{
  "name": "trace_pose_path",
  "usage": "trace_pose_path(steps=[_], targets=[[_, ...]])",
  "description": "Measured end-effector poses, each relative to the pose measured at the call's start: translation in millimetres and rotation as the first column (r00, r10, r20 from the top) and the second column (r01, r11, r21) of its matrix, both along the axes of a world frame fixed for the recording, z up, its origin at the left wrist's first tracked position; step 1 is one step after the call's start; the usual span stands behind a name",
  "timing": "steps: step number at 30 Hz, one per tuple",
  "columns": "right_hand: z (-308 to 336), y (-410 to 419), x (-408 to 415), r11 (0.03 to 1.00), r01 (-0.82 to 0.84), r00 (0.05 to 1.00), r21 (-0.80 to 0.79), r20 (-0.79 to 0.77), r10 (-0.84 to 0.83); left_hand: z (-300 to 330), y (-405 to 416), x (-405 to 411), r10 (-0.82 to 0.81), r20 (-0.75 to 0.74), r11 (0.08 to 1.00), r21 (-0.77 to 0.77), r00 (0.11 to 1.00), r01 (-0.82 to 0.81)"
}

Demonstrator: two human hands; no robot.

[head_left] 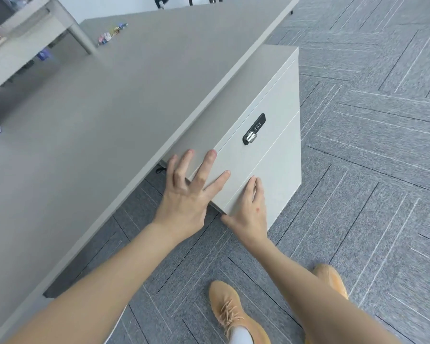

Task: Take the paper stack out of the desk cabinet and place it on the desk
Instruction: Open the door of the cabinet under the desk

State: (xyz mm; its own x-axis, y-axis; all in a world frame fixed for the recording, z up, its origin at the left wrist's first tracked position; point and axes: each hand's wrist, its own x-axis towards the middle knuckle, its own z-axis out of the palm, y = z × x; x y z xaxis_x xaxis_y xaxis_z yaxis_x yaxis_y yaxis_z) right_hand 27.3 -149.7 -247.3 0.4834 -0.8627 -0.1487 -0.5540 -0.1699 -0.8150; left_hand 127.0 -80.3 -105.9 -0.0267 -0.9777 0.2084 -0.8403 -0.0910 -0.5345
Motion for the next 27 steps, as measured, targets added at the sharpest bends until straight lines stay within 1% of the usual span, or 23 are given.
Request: trace_pose_path(steps=[4,8,11,14,16,19,21,23,25,27], targets=[[3.1,1.0,-10.5,0.999,-0.029,0.999,-0.027,-0.041,0.028,8.7,1.4,-7.9,0.039,-0.028,0.998,0.048,0.999,-0.037],[9.9,5.7,-41.0,0.995,-0.072,0.994,-0.066,-0.087,0.066,17.6,3.6,-22.2,0.143,-0.094,0.984,0.116,0.985,-0.132],[17.3,3.3,-73.9,0.985,-0.105,0.987,-0.136,-0.133,0.086,28.3,2.6,-39.6,0.256,-0.163,0.958,0.177,0.953,-0.227],[24.5,-0.6,-109.7,0.963,-0.152,0.978,-0.224,-0.178,0.113,36.8,-0.3,-60.6,0.342,-0.251,0.935,0.19,0.906,-0.3],[30.6,-4.5,-130.0,0.939,-0.217,0.957,-0.268,-0.249,0.15,42.0,-1.8,-70.4,0.388,-0.292,0.917,0.215,0.874,-0.336],[39.7,-15.2,-156.9,0.926,-0.268,0.926,-0.267,-0.338,0.171,49.1,-1.0,-77.7,0.445,-0.324,0.889,0.274,0.835,-0.367],[45.8,-24.9,-173.0,0.904,-0.331,0.887,-0.271,-0.417,0.2,53.1,-0.5,-79.3,0.475,-0.352,0.874,0.3,0.807,-0.384],[51.3,-35.2,-188.3,0.879,-0.39,0.845,-0.272,-0.484,0.225,56.1,-0.7,-82.0,0.515,-0.4,0.853,0.325,0.758,-0.408],[55.0,-44.7,-201.7,0.871,-0.417,0.815,-0.26,-0.531,0.232,57.3,-2.0,-84.9,0.537,-0.425,0.841,0.34,0.729,-0.421],[55.3,-53.3,-211.7,0.873,-0.417,0.802,-0.253,-0.554,0.223,58.2,-3.0,-87.0,0.542,-0.434,0.838,0.339,0.72,-0.427]])
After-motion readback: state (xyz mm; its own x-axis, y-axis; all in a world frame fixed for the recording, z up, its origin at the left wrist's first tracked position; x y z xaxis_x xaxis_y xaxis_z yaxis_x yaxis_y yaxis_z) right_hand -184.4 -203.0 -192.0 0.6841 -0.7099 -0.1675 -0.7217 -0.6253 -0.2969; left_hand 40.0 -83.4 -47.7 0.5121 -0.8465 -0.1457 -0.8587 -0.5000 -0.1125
